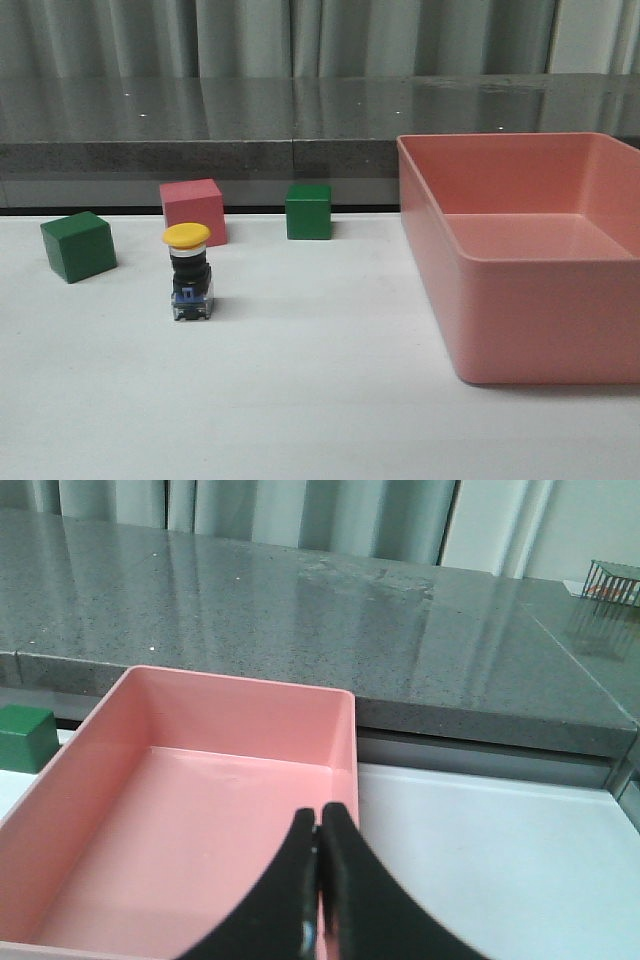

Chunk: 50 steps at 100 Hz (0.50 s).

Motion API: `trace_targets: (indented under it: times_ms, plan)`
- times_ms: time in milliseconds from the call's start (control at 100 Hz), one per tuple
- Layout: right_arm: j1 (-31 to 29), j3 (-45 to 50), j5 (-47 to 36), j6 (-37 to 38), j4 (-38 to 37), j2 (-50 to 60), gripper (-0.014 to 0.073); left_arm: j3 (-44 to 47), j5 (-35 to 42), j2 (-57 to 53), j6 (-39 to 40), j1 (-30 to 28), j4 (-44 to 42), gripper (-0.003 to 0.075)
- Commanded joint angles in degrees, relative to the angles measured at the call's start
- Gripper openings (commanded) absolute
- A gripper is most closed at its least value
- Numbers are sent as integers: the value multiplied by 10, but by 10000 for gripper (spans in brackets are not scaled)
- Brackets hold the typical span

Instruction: Place and stand button with both arms

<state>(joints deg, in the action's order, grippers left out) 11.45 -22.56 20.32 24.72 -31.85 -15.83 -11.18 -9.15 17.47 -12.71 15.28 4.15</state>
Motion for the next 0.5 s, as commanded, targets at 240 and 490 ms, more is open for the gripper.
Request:
trace_targets:
  times_ms: [240, 490]
  plan:
    - [-3, -16, -38, 0, -13, -4, -62, 70, 55, -165, 122, -37, -85, -19]
    - [-3, -16, -38, 0, -13, -4, -62, 102, 64, -196, 124, -125, -70, -19]
